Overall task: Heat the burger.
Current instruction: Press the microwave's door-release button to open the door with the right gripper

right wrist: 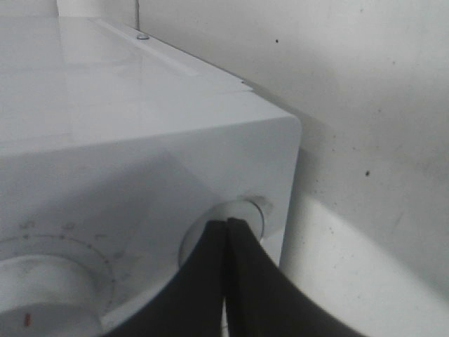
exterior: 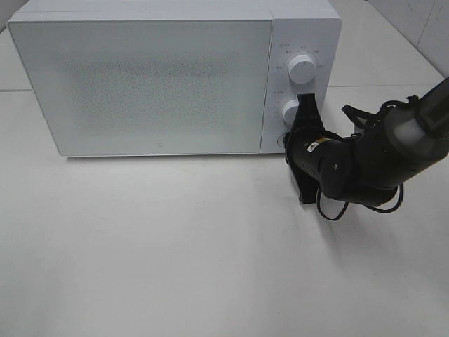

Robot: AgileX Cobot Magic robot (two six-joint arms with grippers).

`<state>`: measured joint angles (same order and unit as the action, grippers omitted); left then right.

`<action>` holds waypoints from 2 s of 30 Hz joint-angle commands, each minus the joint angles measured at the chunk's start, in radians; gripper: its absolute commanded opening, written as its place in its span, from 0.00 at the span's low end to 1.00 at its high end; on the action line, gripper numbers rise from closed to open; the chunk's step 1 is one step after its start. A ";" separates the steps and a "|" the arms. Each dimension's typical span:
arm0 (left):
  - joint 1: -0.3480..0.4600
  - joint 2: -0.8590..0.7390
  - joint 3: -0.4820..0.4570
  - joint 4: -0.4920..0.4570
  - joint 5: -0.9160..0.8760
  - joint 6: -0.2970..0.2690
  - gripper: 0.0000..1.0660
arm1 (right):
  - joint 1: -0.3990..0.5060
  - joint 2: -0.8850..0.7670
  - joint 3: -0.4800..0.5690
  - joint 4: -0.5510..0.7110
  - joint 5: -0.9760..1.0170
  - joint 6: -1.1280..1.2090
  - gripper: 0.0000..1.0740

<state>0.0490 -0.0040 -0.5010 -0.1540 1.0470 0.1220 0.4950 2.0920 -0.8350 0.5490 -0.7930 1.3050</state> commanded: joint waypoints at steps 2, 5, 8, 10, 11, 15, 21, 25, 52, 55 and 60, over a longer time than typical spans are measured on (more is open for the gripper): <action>0.004 -0.022 0.003 -0.006 -0.008 0.000 0.99 | -0.007 0.015 -0.037 -0.013 -0.006 -0.017 0.00; 0.004 -0.022 0.003 -0.006 -0.008 0.000 0.99 | -0.007 0.021 -0.040 -0.004 -0.033 -0.017 0.00; 0.004 -0.022 0.003 -0.006 -0.008 0.000 0.99 | -0.007 0.021 -0.040 -0.001 -0.045 -0.019 0.00; 0.004 -0.022 0.003 -0.006 -0.008 0.000 0.99 | -0.007 0.021 -0.040 0.014 -0.100 -0.021 0.00; 0.004 -0.022 0.003 -0.006 -0.008 0.000 0.99 | -0.007 0.021 -0.040 0.014 -0.100 -0.021 0.00; 0.004 -0.022 0.003 -0.006 -0.008 0.000 0.99 | -0.007 0.021 -0.051 0.030 -0.137 -0.021 0.00; 0.004 -0.022 0.003 -0.006 -0.008 0.000 0.99 | -0.007 0.021 -0.099 0.042 -0.153 -0.047 0.00; 0.004 -0.022 0.003 -0.006 -0.008 0.000 0.99 | -0.007 0.027 -0.139 0.064 -0.168 -0.085 0.00; 0.004 -0.022 0.003 -0.006 -0.008 0.000 0.99 | -0.006 0.036 -0.201 0.113 -0.084 -0.176 0.00; 0.004 -0.022 0.003 -0.006 -0.008 0.000 0.99 | -0.003 0.021 -0.185 0.117 -0.072 -0.176 0.00; 0.004 -0.022 0.003 -0.006 -0.008 0.000 0.99 | -0.003 0.002 -0.159 0.118 -0.007 -0.174 0.00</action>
<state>0.0490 -0.0040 -0.5010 -0.1540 1.0470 0.1220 0.5090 2.1190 -0.9570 0.7520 -0.6810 1.1460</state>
